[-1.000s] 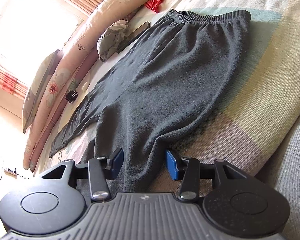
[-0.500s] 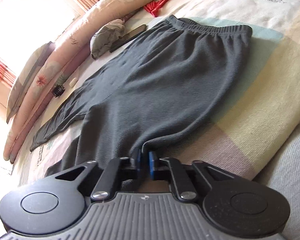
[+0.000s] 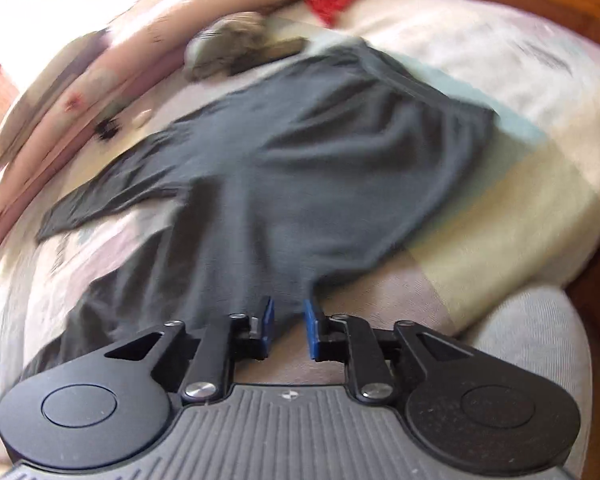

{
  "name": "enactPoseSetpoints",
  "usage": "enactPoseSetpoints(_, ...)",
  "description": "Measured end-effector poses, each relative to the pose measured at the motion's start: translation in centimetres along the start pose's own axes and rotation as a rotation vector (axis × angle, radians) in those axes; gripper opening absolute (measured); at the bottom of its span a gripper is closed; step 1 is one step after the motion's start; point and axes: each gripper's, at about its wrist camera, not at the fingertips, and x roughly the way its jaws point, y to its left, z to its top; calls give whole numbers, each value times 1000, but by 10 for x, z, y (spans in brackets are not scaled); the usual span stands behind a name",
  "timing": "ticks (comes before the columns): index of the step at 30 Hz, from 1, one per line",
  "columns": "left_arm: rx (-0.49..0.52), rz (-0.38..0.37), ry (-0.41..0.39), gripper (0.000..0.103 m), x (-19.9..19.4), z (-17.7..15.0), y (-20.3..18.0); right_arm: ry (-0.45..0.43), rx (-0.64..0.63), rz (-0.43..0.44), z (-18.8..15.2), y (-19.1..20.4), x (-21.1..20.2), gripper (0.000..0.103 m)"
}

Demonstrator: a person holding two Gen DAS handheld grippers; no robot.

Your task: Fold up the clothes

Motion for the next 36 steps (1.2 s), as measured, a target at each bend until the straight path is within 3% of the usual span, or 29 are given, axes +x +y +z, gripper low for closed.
enactPoseSetpoints(3, 49, -31, 17, 72, 3, 1, -20, 32, -199, 130, 15, 50, -1, 41)
enactPoseSetpoints(5, 63, -61, 38, 75, 6, -2, -30, 75, -318, 280, 25, 89, 9, 52)
enactPoseSetpoints(11, -61, -105, 106, 78, 16, -15, -21, 316, -621, 652, 30, 225, 76, 61)
enactPoseSetpoints(14, -150, -109, 117, 81, 16, -21, -10, 441, -771, 775, 20, 293, 113, 61)
enactPoseSetpoints(19, -232, -122, 105, 83, 17, -28, 2, 623, -917, 893, -6, 383, 171, 61)
enactPoseSetpoints(22, -202, -107, 104, 83, 18, -25, 1, 708, -966, 921, -18, 420, 202, 61)
enactPoseSetpoints(26, 4, -69, 67, 83, 14, -23, -17, 822, -1051, 936, -32, 448, 228, 61)
enactPoseSetpoints(32, 287, -75, 51, 83, 6, -29, -38, 992, -1206, 968, -59, 469, 241, 62)
enactPoseSetpoints(36, 380, -100, 14, 87, -4, -29, -47, 1029, -1249, 998, -68, 494, 247, 61)
